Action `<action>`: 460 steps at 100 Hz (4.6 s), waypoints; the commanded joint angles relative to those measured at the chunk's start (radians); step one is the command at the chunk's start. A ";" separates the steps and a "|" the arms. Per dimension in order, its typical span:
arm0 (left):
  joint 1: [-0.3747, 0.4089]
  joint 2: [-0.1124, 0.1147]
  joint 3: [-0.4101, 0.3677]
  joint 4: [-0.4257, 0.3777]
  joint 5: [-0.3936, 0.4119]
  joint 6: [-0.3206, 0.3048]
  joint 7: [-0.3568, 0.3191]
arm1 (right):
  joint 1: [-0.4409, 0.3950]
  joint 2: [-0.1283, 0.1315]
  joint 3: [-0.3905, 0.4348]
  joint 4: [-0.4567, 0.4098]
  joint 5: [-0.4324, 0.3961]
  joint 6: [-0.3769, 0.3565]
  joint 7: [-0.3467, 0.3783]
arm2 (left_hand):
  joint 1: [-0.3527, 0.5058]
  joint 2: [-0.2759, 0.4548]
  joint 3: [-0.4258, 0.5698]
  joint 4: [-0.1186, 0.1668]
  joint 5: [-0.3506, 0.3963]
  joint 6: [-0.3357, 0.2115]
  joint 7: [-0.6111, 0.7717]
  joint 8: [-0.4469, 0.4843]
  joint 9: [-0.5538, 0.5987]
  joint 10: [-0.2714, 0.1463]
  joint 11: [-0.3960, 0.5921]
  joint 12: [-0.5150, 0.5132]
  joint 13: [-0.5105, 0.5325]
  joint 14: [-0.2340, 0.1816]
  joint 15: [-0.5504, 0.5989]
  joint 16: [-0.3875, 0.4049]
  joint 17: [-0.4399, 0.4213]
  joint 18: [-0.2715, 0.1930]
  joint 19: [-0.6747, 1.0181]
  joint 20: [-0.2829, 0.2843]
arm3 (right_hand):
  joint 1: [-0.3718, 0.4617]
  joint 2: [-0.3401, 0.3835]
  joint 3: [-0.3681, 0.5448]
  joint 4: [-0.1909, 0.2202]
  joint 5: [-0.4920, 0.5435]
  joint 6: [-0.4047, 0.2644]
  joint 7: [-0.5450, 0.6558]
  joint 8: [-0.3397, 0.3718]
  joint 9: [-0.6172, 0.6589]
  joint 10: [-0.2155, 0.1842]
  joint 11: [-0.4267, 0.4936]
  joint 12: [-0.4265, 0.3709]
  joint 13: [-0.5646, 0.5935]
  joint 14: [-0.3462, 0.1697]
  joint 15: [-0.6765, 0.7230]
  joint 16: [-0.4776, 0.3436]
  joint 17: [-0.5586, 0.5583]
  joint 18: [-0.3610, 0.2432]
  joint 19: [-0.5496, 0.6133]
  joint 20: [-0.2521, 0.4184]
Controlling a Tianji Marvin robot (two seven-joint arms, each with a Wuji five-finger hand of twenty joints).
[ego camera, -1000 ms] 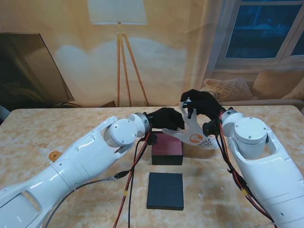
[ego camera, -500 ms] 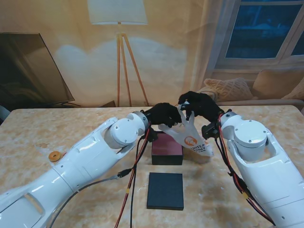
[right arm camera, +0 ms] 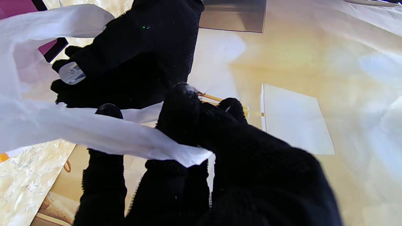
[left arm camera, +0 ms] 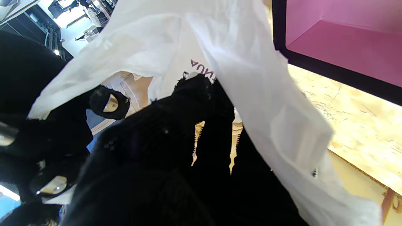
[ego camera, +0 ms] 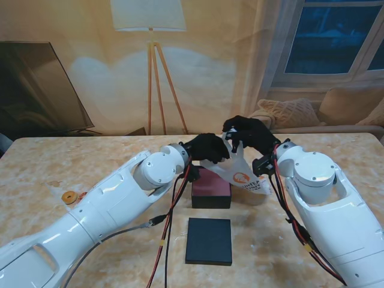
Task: Pack mini donuts into a plastic bag, tie the opening and put the bag into the gift box
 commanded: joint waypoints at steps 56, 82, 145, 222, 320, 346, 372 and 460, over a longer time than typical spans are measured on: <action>-0.027 -0.006 0.040 0.039 0.119 -0.038 0.027 | -0.016 -0.009 -0.002 -0.012 0.013 -0.018 0.016 | -0.210 -0.307 0.287 -0.121 0.010 -0.111 0.007 0.026 -0.069 -0.092 0.197 -0.079 -0.066 -0.095 0.158 0.265 -0.129 -0.094 0.096 0.249 | 0.072 0.050 0.026 0.015 -0.016 -0.017 0.010 -0.005 0.010 -0.062 0.038 0.002 0.000 -0.046 0.001 -0.016 -0.013 -0.032 -0.019 -0.028; -0.034 0.011 0.048 0.035 0.123 -0.055 -0.021 | -0.017 -0.008 0.001 -0.016 0.010 -0.019 0.014 | -0.403 -0.319 0.428 -0.009 -0.036 -0.059 -0.177 0.096 -0.231 -0.063 0.170 -0.233 -0.209 -0.066 -0.009 0.168 -0.279 -0.050 -0.054 0.235 | 0.071 0.051 0.025 0.014 -0.017 -0.018 0.011 -0.003 0.008 -0.065 0.040 0.004 -0.002 -0.046 0.004 -0.015 -0.030 -0.041 -0.031 -0.036; -0.016 0.034 0.032 -0.019 0.099 0.016 -0.079 | -0.028 -0.002 0.019 -0.035 0.023 -0.018 0.037 | -0.007 -0.027 0.003 -0.033 -0.026 -0.024 -0.096 0.046 -0.152 -0.002 0.117 -0.115 -0.100 -0.015 0.013 0.064 -0.181 -0.050 -0.012 0.173 | 0.072 0.051 0.023 0.014 -0.018 -0.019 0.009 -0.002 0.007 -0.062 0.038 0.005 -0.005 -0.047 0.003 -0.015 -0.028 -0.034 -0.030 -0.050; -0.058 0.022 0.077 0.015 0.136 0.022 -0.081 | -0.043 0.003 0.033 -0.047 0.047 -0.028 0.064 | -0.108 -0.151 0.088 -0.074 0.006 -0.017 -0.044 0.024 -0.042 0.008 0.147 -0.048 0.024 -0.019 0.255 0.217 -0.095 -0.034 0.226 0.289 | 0.072 0.052 0.021 0.015 -0.016 -0.019 0.006 -0.003 0.010 -0.063 0.035 0.006 -0.002 -0.047 0.002 -0.016 -0.025 -0.030 -0.026 -0.057; -0.056 0.073 0.072 -0.025 0.167 -0.028 -0.171 | -0.048 0.003 0.035 -0.059 0.040 -0.010 0.055 | -0.385 -0.191 0.334 0.005 -0.136 0.035 -0.435 0.080 -0.430 0.003 0.092 -0.257 -0.331 -0.015 -0.143 -0.001 -0.397 -0.036 -0.189 0.192 | 0.073 0.052 0.021 0.015 -0.015 -0.017 0.003 -0.002 0.010 -0.061 0.033 0.008 -0.003 -0.044 0.003 -0.015 -0.027 -0.036 -0.027 -0.061; -0.014 0.075 0.040 -0.093 0.192 0.018 -0.122 | -0.040 0.003 0.027 -0.049 0.007 -0.015 0.045 | -0.246 -0.059 0.157 -0.054 -0.058 0.023 -0.278 0.166 -0.323 0.028 0.173 -0.179 -0.263 0.007 -0.014 0.110 -0.351 -0.028 -0.075 0.257 | 0.074 0.051 0.021 0.015 -0.013 -0.016 0.002 -0.002 0.012 -0.060 0.035 0.010 -0.001 -0.044 0.008 -0.013 -0.032 -0.031 -0.025 -0.061; 0.015 0.068 0.019 -0.128 0.181 -0.008 -0.078 | -0.042 0.003 0.032 -0.054 0.006 -0.010 0.043 | -0.111 -0.044 -0.008 -0.054 -0.030 -0.030 -0.087 0.095 -0.237 -0.021 0.228 -0.135 -0.210 -0.019 0.015 0.120 -0.317 -0.046 -0.057 0.241 | 0.073 0.051 0.021 0.016 -0.014 -0.014 0.000 -0.002 0.010 -0.060 0.036 0.012 -0.003 -0.047 0.009 -0.014 -0.033 -0.030 -0.025 -0.060; 0.010 0.024 0.037 -0.060 0.046 -0.127 -0.049 | -0.046 0.012 0.059 -0.071 0.038 0.014 0.092 | 0.043 0.082 -0.043 -0.016 -0.004 -0.031 -0.083 -0.021 -0.109 -0.036 0.048 -0.130 -0.106 -0.068 -0.098 -0.086 -0.158 -0.106 -0.126 0.004 | 0.105 0.080 0.014 0.004 -0.027 -0.001 -0.008 0.001 -0.021 -0.068 0.083 0.089 -0.030 -0.055 0.094 0.016 -0.043 -0.023 -0.029 -0.061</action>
